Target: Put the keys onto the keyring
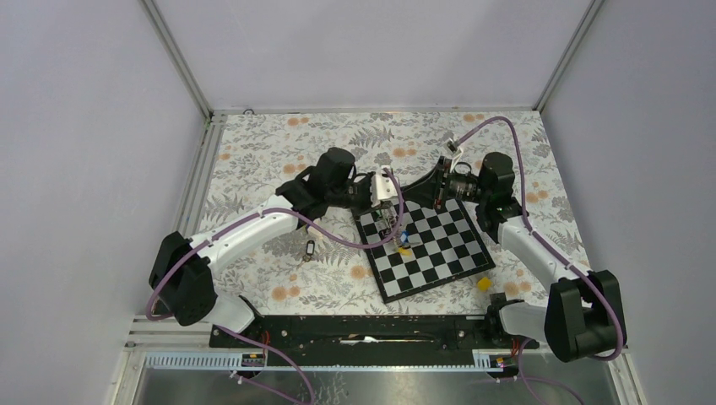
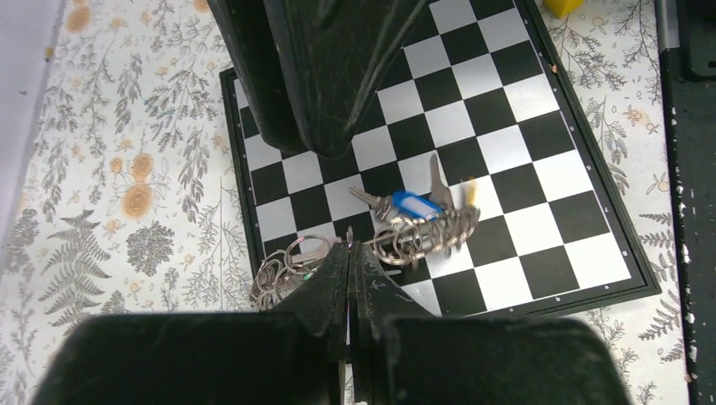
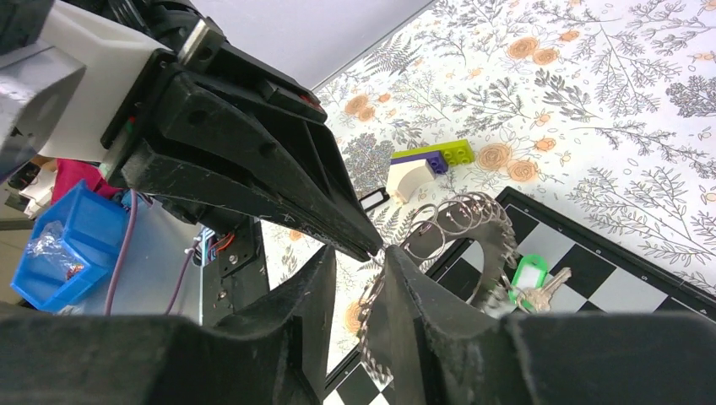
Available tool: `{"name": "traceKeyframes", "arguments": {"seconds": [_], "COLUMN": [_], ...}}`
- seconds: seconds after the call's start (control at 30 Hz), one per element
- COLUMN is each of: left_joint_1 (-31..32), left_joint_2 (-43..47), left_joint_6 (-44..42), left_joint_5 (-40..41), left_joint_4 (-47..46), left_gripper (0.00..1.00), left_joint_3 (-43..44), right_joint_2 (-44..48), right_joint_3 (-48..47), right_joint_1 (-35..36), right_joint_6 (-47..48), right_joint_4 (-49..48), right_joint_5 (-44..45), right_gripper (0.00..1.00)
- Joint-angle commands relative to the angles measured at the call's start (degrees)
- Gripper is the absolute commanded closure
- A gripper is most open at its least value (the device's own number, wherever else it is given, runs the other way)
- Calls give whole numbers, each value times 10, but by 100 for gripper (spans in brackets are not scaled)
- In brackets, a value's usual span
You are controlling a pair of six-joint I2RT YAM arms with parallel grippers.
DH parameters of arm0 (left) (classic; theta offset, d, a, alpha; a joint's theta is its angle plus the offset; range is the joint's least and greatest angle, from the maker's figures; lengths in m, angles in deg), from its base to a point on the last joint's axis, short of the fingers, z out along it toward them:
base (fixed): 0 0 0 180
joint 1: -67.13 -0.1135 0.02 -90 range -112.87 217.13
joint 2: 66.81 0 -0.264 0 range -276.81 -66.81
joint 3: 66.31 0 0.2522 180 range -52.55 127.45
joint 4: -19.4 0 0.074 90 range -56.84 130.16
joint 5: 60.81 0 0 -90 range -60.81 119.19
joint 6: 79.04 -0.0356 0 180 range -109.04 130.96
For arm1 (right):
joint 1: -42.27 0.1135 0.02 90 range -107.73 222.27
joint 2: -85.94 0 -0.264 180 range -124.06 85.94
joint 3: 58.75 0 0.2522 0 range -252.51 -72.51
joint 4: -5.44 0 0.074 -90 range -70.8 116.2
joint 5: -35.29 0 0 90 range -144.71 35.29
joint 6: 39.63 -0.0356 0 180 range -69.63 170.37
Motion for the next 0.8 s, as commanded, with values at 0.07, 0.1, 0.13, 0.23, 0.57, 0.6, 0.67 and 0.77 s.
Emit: {"name": "traceKeyframes", "arguments": {"seconds": [0.07,0.1,0.13,0.23,0.57,0.6,0.67,0.77], "left_joint_1": [-5,-5,-4,-8,-25,-26,-26,-28], "left_joint_2": [21,21,20,20,25,24,21,16], "left_joint_6": [13,15,17,24,69,73,83,103], "left_joint_5": [-33,-35,-38,-54,-104,-109,-118,-127], "left_joint_4": [-19,-17,-14,-10,-7,-7,-10,-12], "left_gripper": [100,100,100,100,100,100,100,100], "left_joint_3": [9,12,14,18,27,27,28,34], "right_joint_2": [8,7,8,14,36,38,41,47], "right_joint_3": [-7,-7,-7,-5,-9,-12,-19,-23], "right_joint_1": [-3,-4,-3,-3,-3,-3,-3,0], "right_joint_6": [23,27,34,71,233,240,254,268], "right_joint_4": [-6,-4,0,18,110,116,135,150], "right_joint_5": [-17,-17,-17,-18,-71,-75,-79,-78], "right_gripper": [69,69,69,68,70,70,71,71]}}
